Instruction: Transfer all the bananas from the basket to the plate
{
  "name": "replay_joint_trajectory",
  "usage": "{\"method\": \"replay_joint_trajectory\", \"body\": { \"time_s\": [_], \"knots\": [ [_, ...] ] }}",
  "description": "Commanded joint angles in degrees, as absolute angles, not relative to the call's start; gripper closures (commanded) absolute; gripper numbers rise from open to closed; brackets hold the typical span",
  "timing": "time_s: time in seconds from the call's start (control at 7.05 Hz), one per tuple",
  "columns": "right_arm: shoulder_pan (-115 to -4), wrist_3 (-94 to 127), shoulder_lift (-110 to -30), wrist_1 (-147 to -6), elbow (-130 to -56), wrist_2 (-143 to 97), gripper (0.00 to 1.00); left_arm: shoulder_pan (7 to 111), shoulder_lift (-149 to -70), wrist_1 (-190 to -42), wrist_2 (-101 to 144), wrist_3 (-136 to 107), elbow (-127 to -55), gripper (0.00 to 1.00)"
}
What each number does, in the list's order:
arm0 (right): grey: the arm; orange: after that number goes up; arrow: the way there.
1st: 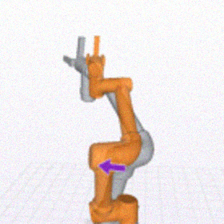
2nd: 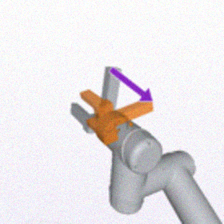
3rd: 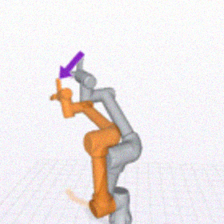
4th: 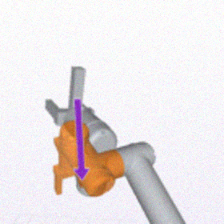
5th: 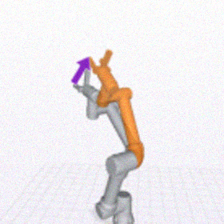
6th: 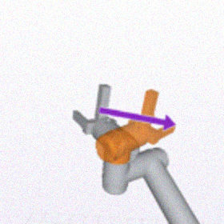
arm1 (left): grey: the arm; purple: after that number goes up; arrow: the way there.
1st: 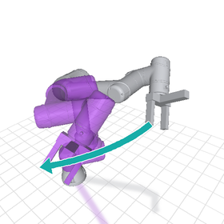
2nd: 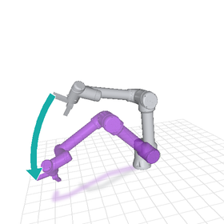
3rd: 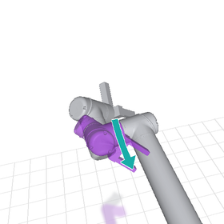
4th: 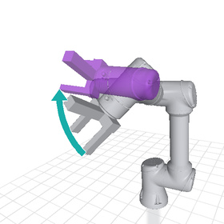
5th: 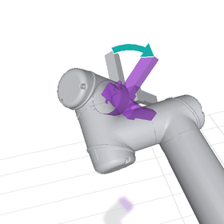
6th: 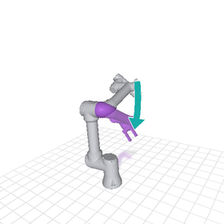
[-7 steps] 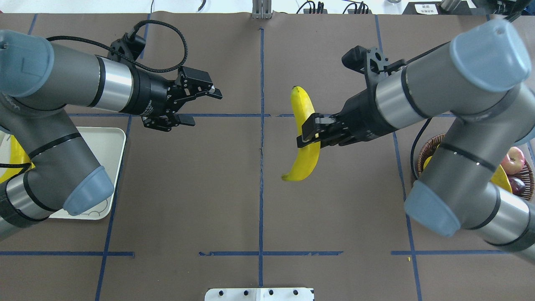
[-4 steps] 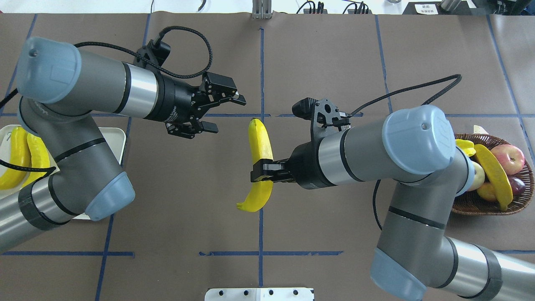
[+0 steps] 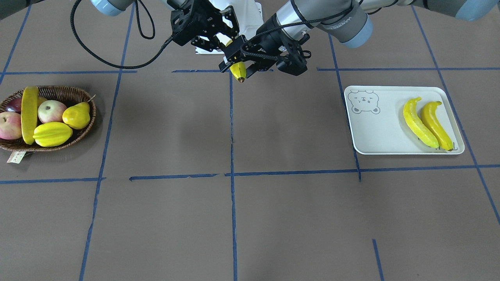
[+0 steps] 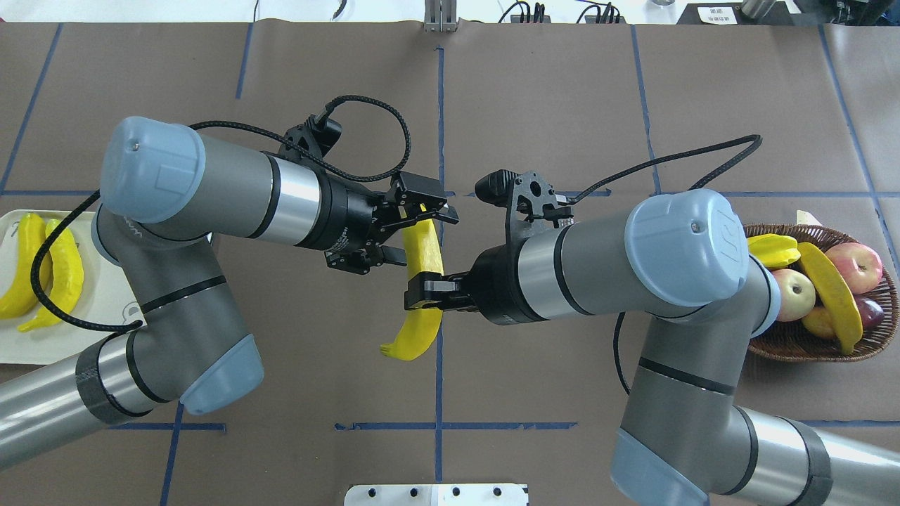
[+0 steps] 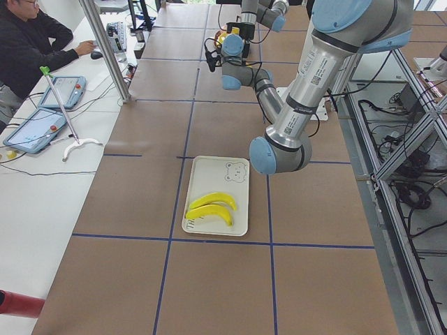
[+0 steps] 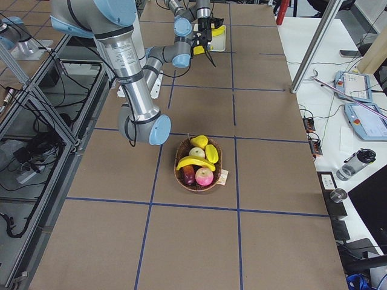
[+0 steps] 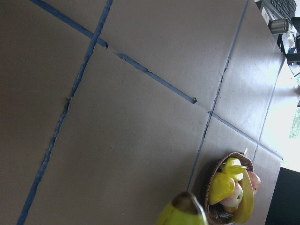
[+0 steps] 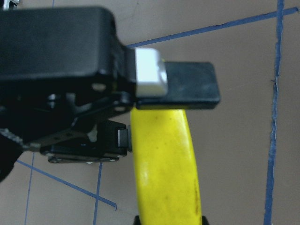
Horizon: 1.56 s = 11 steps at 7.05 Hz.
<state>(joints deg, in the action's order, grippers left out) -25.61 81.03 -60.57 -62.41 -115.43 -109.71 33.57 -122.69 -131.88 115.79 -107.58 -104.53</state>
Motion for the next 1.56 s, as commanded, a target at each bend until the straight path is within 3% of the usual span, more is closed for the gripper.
{"method": "replay_joint_trajectory", "body": {
  "time_s": [0.0, 0.14, 0.28, 0.43, 0.57, 0.71, 1.28, 1.42],
  "knots": [
    [-25.66, 81.04, -60.47, -62.40, -115.40, -109.69, 1.00, 33.31, -122.70, -131.84, 115.66, -107.75, -105.38, 0.11],
    [-25.75, 81.04, -60.47, -62.49, -115.40, -109.69, 1.00, 33.31, -122.43, -131.84, 115.75, -107.49, -105.47, 0.63],
    [-25.75, 81.04, -60.47, -62.49, -115.40, -109.69, 1.00, 33.31, -122.17, -131.84, 115.93, -107.40, -105.47, 0.97],
    [-26.27, 81.30, -60.47, -62.49, -115.40, -109.69, 0.99, 33.48, -121.82, -131.75, 116.10, -107.32, -105.90, 1.00],
    [-26.63, 81.82, -60.47, -62.49, -115.40, -109.77, 0.75, 33.49, -121.82, -131.57, 116.10, -107.49, -106.00, 1.00],
    [-26.80, 85.48, -60.47, -62.40, -115.49, -109.78, 0.01, 33.66, -121.82, -131.57, 116.10, -109.40, -106.00, 1.00],
    [-27.50, 87.28, -60.47, -62.31, -116.10, -110.39, 0.00, 35.93, -120.42, -130.17, 116.10, -109.60, -105.65, 1.00],
    [-28.03, 87.28, -60.56, -62.31, -116.97, -110.56, 0.00, 38.73, -119.63, -124.16, 118.02, -109.16, -105.64, 1.00]
  ]
}}
